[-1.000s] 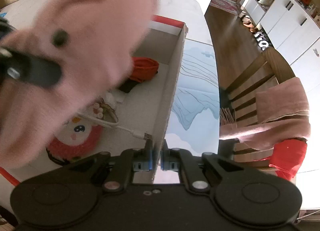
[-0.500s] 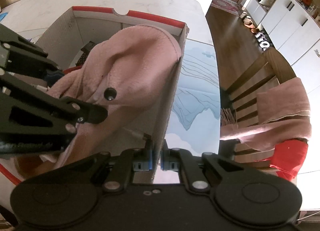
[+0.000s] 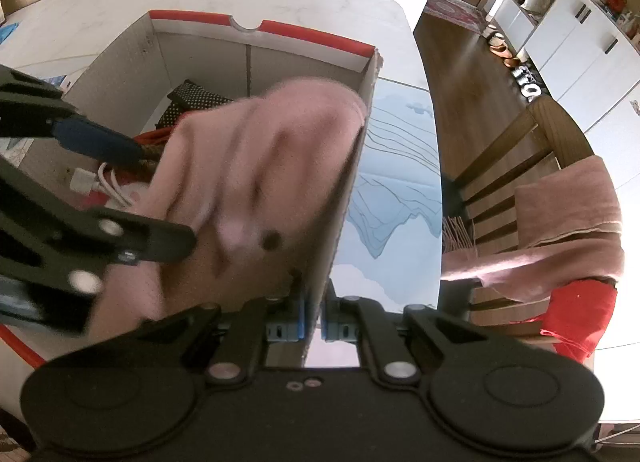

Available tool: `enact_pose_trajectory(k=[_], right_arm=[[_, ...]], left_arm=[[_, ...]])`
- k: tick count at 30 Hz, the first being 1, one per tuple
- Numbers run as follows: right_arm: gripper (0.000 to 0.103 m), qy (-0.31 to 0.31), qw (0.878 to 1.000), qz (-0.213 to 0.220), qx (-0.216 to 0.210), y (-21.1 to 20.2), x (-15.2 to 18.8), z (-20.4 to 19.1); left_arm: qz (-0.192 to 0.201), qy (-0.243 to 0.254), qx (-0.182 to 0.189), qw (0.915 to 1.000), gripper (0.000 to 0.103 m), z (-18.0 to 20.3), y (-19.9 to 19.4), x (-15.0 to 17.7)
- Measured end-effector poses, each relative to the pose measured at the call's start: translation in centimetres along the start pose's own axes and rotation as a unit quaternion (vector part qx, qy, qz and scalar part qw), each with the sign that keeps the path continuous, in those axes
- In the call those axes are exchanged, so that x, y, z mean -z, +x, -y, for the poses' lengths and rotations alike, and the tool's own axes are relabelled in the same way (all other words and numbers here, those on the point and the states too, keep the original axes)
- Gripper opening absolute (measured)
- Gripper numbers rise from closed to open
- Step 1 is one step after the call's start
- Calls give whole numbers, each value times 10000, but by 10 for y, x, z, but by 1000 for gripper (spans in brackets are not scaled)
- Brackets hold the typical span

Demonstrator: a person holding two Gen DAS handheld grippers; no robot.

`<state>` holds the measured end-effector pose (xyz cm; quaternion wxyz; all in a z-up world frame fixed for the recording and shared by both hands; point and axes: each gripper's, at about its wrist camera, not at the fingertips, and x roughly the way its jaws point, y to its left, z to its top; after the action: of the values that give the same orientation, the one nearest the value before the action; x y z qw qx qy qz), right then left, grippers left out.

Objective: Organize objects
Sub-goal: 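Lower the hoodie into the box and open the left gripper, then move the left gripper back to the blue card box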

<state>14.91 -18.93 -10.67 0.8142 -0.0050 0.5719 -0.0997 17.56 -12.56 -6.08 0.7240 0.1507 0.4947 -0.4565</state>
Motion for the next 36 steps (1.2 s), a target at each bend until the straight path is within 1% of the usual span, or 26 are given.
enact_pose_trajectory(k=[6,9,15,17,21,26,29,32,33,35,36], right_arm=[[5,-17,10000,-4,-6,0,0,0],[5,-30,10000,-14,-7,0,0,-1],[5,-24,10000,-21,-21,1,-1,0],[5,-19,10000,-30,-25,1,-1,0],[5,-7,10000,-39,-29,1,-1,1],[5,-18,10000,-57,-27,1,-1,0],[5,-32,10000,-70,-17,1,-1,0],[5,-43,10000,-89,-10,1,-2,-1],[5,-43,9999,-94,-6,1,-2,-1],[6,-53,9999,-98,3,1,-3,-1],[6,-47,9999,-101,6,1,-3,-1]], left_arm=[[390,-82,-73,9992,71,-10,-34,3],[592,-176,-112,9980,71,-20,-53,6],[930,-342,-308,9946,71,-49,-89,19],[1003,-430,-474,9929,75,-62,-98,25],[1026,-716,-701,9897,75,-93,-112,41],[1021,-930,-1152,9837,75,-131,-125,61],[1085,-1065,-1394,9785,81,-154,-132,74],[1090,-1194,-1565,9744,83,-176,-135,82],[1058,-1257,-1618,9731,86,-183,-135,85],[1022,-1377,-1710,9702,92,-197,-133,89],[979,-1427,-1737,9695,99,-203,-130,90]])
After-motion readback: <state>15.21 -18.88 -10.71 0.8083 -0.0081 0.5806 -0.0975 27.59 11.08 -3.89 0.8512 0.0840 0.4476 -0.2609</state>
